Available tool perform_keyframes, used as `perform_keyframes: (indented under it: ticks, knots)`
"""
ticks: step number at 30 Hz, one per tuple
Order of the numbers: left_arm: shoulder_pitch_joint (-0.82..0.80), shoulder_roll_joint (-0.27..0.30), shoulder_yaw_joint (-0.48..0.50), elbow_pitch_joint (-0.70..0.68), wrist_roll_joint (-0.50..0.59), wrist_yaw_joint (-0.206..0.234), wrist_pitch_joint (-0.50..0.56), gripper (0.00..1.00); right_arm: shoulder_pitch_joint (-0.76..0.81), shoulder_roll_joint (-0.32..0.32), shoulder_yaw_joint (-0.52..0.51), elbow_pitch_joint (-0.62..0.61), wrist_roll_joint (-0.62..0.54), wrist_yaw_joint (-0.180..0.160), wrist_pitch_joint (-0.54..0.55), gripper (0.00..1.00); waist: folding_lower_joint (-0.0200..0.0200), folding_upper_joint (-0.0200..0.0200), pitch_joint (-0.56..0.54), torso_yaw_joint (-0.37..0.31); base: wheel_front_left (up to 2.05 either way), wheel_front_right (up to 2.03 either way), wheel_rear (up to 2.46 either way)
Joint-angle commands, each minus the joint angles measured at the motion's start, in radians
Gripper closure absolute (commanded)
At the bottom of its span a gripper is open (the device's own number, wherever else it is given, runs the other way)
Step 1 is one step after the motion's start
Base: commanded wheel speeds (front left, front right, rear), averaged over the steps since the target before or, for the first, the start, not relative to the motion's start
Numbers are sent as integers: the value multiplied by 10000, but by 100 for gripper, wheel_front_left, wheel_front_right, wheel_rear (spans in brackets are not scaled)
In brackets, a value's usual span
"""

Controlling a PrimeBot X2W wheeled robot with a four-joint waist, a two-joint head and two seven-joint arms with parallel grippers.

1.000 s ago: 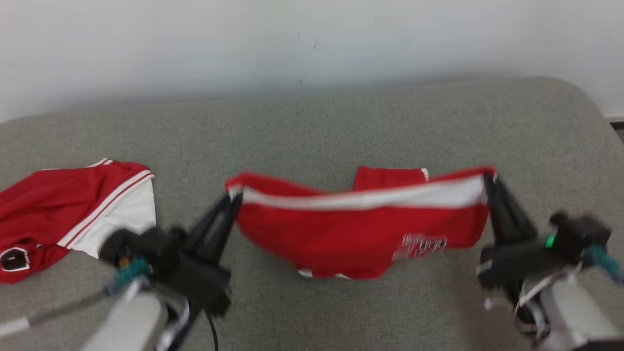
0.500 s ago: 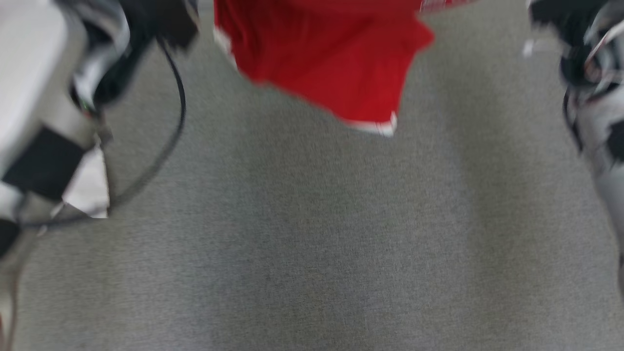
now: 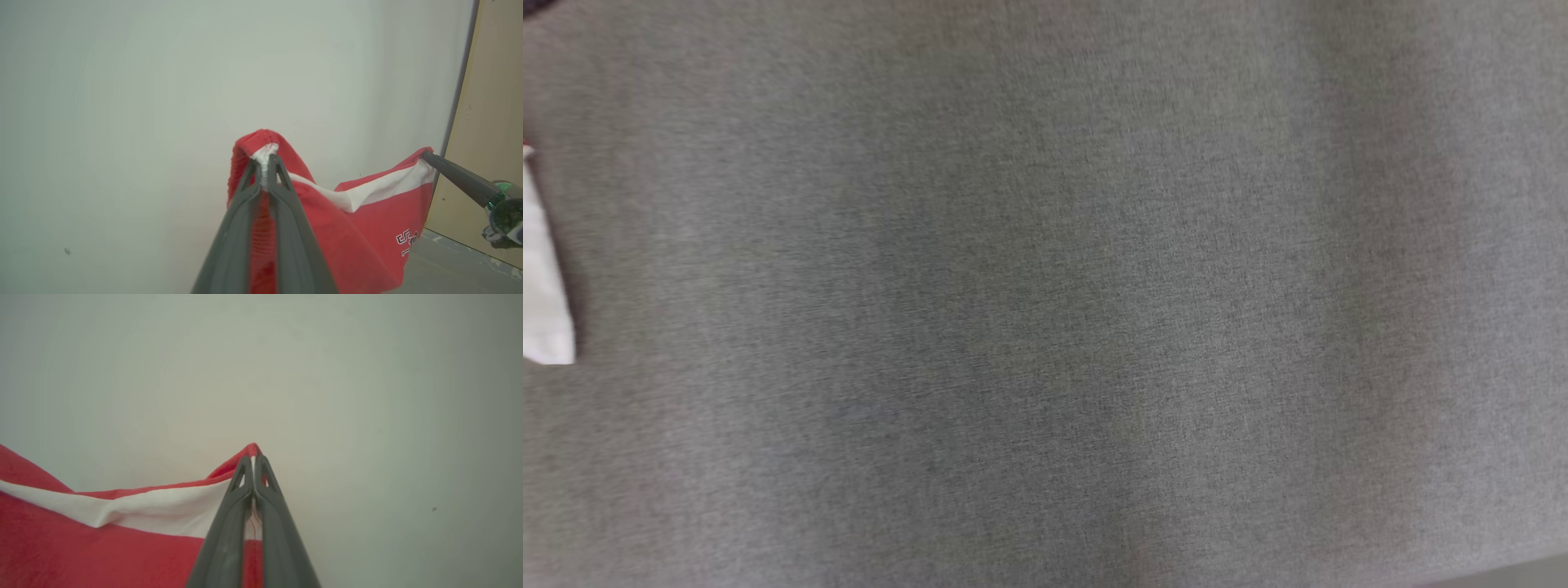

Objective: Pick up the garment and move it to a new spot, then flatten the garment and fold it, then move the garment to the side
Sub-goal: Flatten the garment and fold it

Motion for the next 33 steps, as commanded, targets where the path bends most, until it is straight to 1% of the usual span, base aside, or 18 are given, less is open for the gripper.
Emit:
perform_keyframes:
  ticks: [1, 6, 10, 13, 14, 16, 18, 19, 21, 22, 24, 25, 26, 27, 29, 33]
  knots:
    - [-369, 39, -83, 165, -223, 20, -158, 100, -364, -1, 153, 146, 92, 12, -84, 100, -3, -4, 471, -322, 0, 0, 0]
    - [-646, 5, -507, 381, -568, 20, -397, 100, -783, -47, 484, 479, 265, 12, -236, 100, -3, -4, 649, -329, 0, 0, 0]
    - [-349, 76, -940, 350, -1022, 20, -728, 100, -710, -147, 820, 621, 504, 12, -393, 100, -3, -4, 644, -240, 0, 0, 0]
    - [174, 290, -1344, 9, -1438, 20, -991, 100, -165, -205, 1093, 476, 820, 12, -496, 100, -3, -4, 488, -258, 0, 0, 0]
    - [416, 440, -1522, -171, -1439, 20, -1108, 100, 40, -235, 1151, 379, 971, 12, -523, 100, -3, -4, 417, -293, 0, 0, 0]
    - [1074, 697, -1681, -555, -1843, 20, -1377, 100, 529, -378, 1279, 114, 1186, 12, -563, 100, -3, -4, 238, -309, 0, 0, 0]
    - [1881, 921, -1747, -1022, -2235, 20, -1686, 100, 1236, -587, 1461, -249, 1370, 12, -573, 100, -3, -4, -4, -251, 0, 0, 0]
    - [2246, 1093, -1887, -1252, -2232, 20, -1796, 100, 1564, -691, 1444, -522, 1481, 12, -576, 100, -3, -4, -129, -240, 0, 0, 0]
    - [3207, 1259, -1948, -1787, -2579, 20, -2003, 100, 2431, -975, 1345, -1104, 1621, 12, -581, 100, -3, -4, -442, -149, 0, 0, 0]
    - [3642, 1442, -2099, -2037, -2442, 20, -2068, 100, 2939, -1069, 1256, -1404, 1692, 12, -581, 100, -3, -4, -599, -136, 0, 0, 0]
    - [4711, 1462, -1901, -2510, -2848, 17, -2179, 100, 4041, -1328, 1091, -1945, 1765, 12, -570, 100, -3, -4, -956, -17, 0, 0, 0]
    - [5166, 1585, -2013, -2737, -2618, 18, -2200, 100, 4544, -1385, 907, -2261, 1864, 12, -571, 100, -3, -4, -1131, 0, 0, 0, 0]
    - [5637, 1621, -1834, -2915, -2738, 20, -2231, 100, 5084, -1463, 793, -2495, 1881, 12, -570, 100, -3, -4, -1265, 20, 0, 0, 0]
    - [6132, 1561, -1676, -3168, -2785, 18, -2238, 100, 5613, -1505, 636, -2762, 1913, 12, -570, 100, -3, -4, -1399, 60, 0, 0, 0]
    - [7102, 1484, -1099, -3617, -2456, 97, -2245, 100, 6716, -1578, 399, -3243, 1922, 12, -568, 100, -3, -4, -1608, 109, 0, 0, 0]
    - [9383, 1169, -235, -4421, -1598, 255, -2230, 100, 8614, -1423, -242, -4067, 1894, 12, -570, 100, -3, -4, -2065, 160, 0, 0, 0]
